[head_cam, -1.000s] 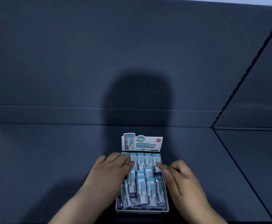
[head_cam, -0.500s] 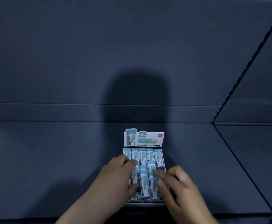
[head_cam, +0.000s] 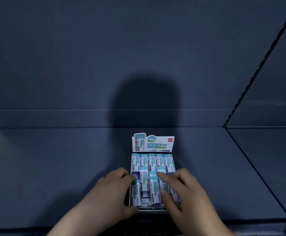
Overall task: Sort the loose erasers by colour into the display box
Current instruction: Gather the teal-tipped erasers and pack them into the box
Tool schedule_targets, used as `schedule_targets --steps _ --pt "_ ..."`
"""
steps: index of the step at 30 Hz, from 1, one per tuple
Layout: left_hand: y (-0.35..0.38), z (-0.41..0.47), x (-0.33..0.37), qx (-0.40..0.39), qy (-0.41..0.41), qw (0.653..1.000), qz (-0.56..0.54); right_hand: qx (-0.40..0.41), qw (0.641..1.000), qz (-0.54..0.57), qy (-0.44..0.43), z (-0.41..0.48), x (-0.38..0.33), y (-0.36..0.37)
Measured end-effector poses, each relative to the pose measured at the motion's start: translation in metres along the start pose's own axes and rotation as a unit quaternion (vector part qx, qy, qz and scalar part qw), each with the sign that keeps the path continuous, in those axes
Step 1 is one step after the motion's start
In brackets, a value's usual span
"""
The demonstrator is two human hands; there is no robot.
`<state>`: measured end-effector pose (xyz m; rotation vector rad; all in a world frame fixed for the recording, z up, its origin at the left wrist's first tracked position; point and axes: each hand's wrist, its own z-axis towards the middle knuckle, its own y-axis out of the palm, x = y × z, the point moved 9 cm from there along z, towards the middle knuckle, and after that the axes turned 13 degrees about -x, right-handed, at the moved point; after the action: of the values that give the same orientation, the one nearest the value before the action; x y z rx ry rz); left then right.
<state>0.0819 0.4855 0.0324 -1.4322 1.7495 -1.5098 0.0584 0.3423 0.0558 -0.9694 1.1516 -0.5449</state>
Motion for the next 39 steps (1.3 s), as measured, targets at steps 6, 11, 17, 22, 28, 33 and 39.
schedule_targets --steps 6,11,17,22,28,33,39 --pt "0.002 0.004 -0.003 0.017 -0.016 1.0 -0.004 -0.084 0.987 -0.133 0.004 0.038 -0.028 0.008" --pt "-0.004 0.011 -0.007 0.055 -0.052 0.997 0.025 -0.179 0.96 -0.213 0.039 0.055 -0.031 0.024" --pt "-0.001 0.013 -0.008 0.066 -0.054 0.996 0.008 -0.185 0.953 -0.232 0.053 0.06 -0.029 0.029" --pt "-0.006 0.006 -0.014 0.066 -0.043 0.996 -0.028 -0.216 0.948 -0.23 0.05 0.057 -0.027 0.033" --pt "-0.013 -0.001 0.002 0.101 -0.006 0.994 0.027 -0.126 0.985 -0.09 0.075 0.048 -0.011 0.0" --pt "0.004 0.008 0.008 0.062 0.011 0.997 0.046 -0.091 0.988 0.01 0.124 0.015 0.031 -0.016" --pt "-0.008 0.009 0.028 0.057 0.033 0.996 0.054 -0.081 0.989 0.041 0.117 -0.002 0.048 -0.006"
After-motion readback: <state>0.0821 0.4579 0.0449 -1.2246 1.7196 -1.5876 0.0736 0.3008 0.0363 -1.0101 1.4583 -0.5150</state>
